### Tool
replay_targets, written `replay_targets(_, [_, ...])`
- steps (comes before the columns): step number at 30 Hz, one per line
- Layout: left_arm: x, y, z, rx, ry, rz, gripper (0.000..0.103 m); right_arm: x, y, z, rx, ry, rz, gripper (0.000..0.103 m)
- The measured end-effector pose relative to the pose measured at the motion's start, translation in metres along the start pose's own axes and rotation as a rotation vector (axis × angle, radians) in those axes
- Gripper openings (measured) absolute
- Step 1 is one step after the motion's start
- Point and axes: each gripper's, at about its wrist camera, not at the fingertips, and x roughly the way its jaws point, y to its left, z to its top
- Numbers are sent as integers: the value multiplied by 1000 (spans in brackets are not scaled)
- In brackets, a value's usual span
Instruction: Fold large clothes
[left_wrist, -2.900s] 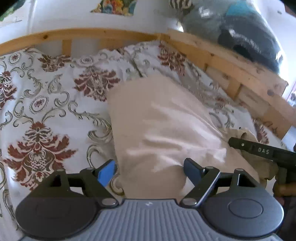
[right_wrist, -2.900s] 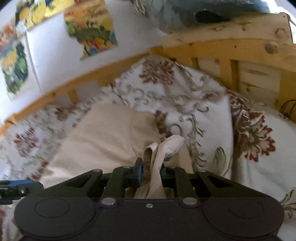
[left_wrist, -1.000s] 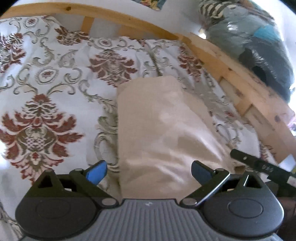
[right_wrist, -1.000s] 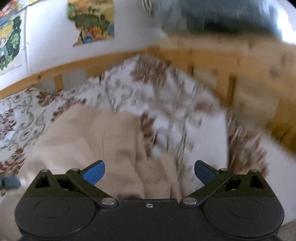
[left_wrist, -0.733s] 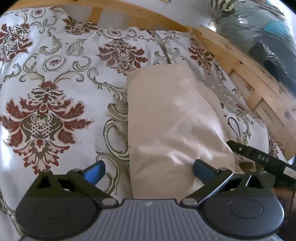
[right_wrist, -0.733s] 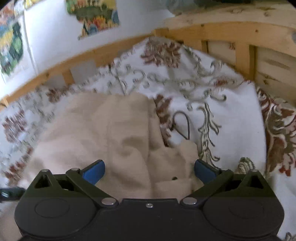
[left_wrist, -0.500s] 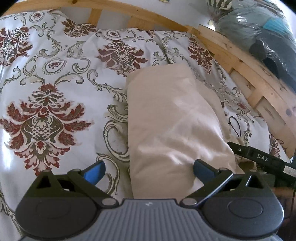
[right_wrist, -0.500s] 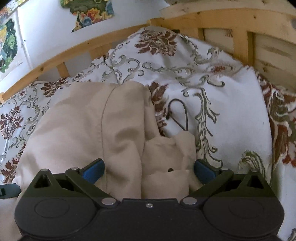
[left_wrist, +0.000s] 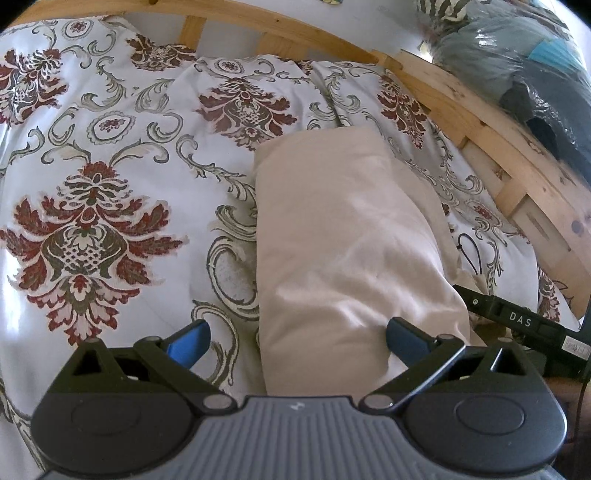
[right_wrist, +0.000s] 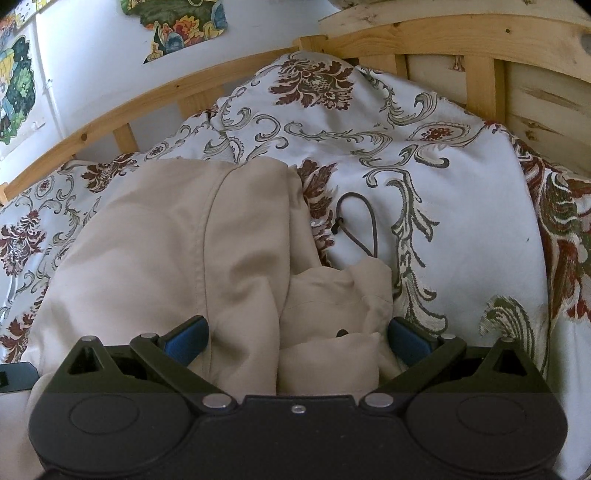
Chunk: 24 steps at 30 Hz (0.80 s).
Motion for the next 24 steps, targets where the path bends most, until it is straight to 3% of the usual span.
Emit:
replay_targets(8, [-2, 9, -7, -59, -7, -51, 102, -1, 0, 2, 9, 0, 2, 102])
replay_targets(13, [0, 18, -6, -84, 4, -106, 102, -22, -1, 11, 27, -215, 63, 102])
replay_targets(15, [4, 18, -4, -81, 13, -106, 103, -12, -3, 17, 19, -195, 106, 102])
replay_targets(19, [12, 21, -1, -108, 51, -126, 103, 20, -9, 22, 16, -72, 165, 102])
replay_targets(24, [19, 25, 1, -135, 77, -149, 103, 23, -7, 22, 9, -71, 184, 102])
